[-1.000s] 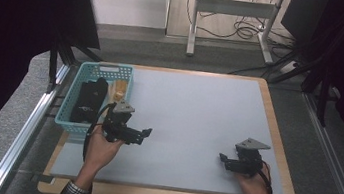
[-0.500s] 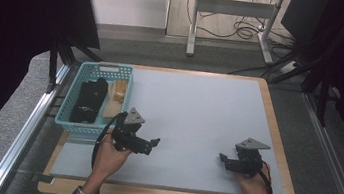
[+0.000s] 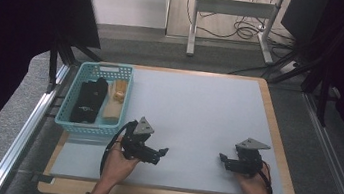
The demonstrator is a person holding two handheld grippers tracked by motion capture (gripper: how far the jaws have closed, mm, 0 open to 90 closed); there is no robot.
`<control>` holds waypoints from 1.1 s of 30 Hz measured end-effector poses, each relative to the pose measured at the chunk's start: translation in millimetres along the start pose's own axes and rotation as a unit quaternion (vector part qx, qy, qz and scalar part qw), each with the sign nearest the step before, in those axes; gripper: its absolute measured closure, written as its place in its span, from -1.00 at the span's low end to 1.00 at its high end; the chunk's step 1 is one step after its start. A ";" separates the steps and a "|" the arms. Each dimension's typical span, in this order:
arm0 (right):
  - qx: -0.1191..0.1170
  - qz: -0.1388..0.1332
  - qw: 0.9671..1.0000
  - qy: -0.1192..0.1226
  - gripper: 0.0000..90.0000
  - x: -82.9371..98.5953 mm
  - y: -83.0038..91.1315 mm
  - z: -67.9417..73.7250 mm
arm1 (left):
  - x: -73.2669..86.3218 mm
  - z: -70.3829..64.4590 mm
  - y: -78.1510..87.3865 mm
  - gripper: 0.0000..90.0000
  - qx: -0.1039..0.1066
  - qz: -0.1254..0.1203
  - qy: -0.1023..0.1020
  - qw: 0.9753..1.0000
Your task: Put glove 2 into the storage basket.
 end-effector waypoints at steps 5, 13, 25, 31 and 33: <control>0.000 0.000 1.000 0.000 -0.46 0.0 0.0 -0.1 | 2.8 -6.4 -7.6 -1.00 0.005 0.004 -0.007 1.000; 0.000 0.000 1.000 0.000 -0.46 -0.1 0.0 -0.1 | 9.3 -14.4 -22.3 -1.00 0.024 0.015 -0.009 1.000; -0.001 0.000 1.000 0.000 -0.46 -0.2 -0.1 -0.2 | 20.6 -21.8 -42.9 -1.00 0.027 0.037 -0.016 0.999; 0.000 0.000 1.000 0.000 -0.46 -0.2 -0.1 -0.2 | 24.4 -24.6 -49.9 -1.00 0.025 0.047 -0.020 0.998; 0.000 0.000 1.000 0.000 -0.46 -0.2 -0.1 -0.2 | 25.9 -25.0 -52.0 -1.00 0.023 0.052 -0.021 0.998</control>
Point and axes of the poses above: each handheld gripper's, and its own axes: y roughly backward along the jaws, x roughly out of its underside, z roughly to its left, the point moved 3 cm from there along -y, roughly forward along the jaws, and after that the axes turned 9 degrees about y, right-handed, at the moved point
